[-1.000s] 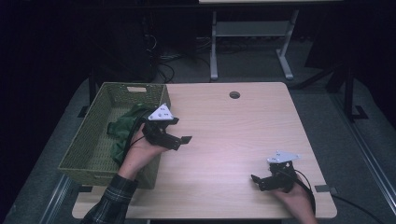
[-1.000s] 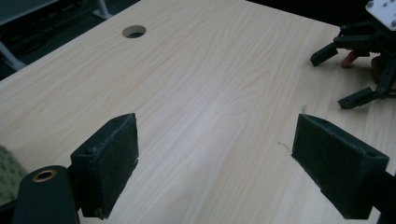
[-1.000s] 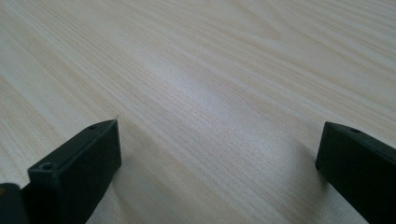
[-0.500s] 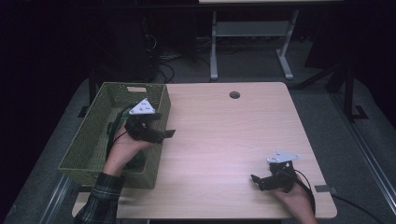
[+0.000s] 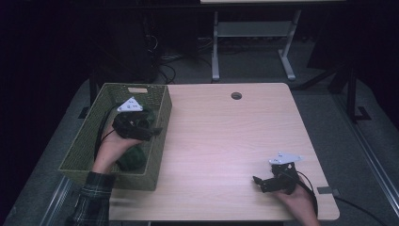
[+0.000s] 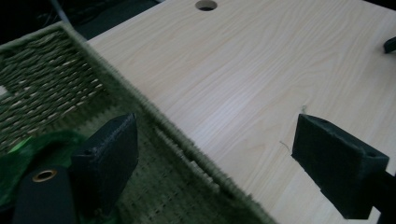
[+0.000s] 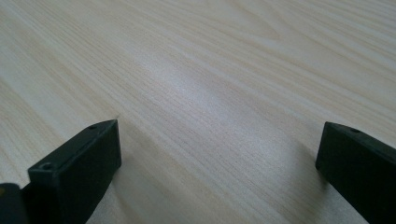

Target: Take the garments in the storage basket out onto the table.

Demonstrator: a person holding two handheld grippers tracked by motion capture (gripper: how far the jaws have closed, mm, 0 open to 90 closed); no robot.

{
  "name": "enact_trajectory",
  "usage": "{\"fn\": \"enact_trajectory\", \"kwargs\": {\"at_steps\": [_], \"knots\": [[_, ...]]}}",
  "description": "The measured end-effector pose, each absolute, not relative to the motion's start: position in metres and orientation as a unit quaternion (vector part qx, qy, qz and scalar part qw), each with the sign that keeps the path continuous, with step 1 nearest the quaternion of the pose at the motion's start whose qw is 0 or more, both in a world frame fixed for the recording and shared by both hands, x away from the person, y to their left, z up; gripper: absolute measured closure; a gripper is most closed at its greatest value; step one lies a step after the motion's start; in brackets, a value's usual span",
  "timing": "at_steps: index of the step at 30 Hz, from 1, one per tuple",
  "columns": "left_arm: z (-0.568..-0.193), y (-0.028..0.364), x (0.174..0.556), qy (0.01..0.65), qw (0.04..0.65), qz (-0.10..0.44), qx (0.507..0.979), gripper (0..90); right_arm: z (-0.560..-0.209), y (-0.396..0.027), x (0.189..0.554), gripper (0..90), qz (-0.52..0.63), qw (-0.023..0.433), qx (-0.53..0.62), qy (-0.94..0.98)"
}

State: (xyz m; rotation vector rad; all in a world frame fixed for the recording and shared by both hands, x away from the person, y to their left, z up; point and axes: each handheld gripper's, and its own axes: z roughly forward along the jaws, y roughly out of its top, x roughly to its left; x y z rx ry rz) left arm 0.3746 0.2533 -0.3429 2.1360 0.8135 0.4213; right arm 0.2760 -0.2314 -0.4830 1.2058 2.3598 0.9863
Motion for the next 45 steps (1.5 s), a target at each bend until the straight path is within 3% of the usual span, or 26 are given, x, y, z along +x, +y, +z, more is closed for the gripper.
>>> {"fn": "enact_trajectory", "kwargs": {"at_steps": [24, 42, 45], "knots": [[-0.363, 0.323, 0.399, 0.395, 0.339, 0.184, 0.834, 23.0, -0.483, -0.231, 0.276, 0.0, 0.345, 0.155, 0.421, 0.824], [-0.399, 0.340, 0.408, 0.436, 0.276, 0.153, 0.843, 23.6, -0.483, -0.231, 0.276, 0.0, 0.345, 0.155, 0.421, 0.824], [-0.403, 0.341, 0.410, 0.444, 0.274, 0.146, 0.841, 27.3, -0.483, -0.231, 0.276, 0.0, 0.345, 0.155, 0.421, 0.824]]}}
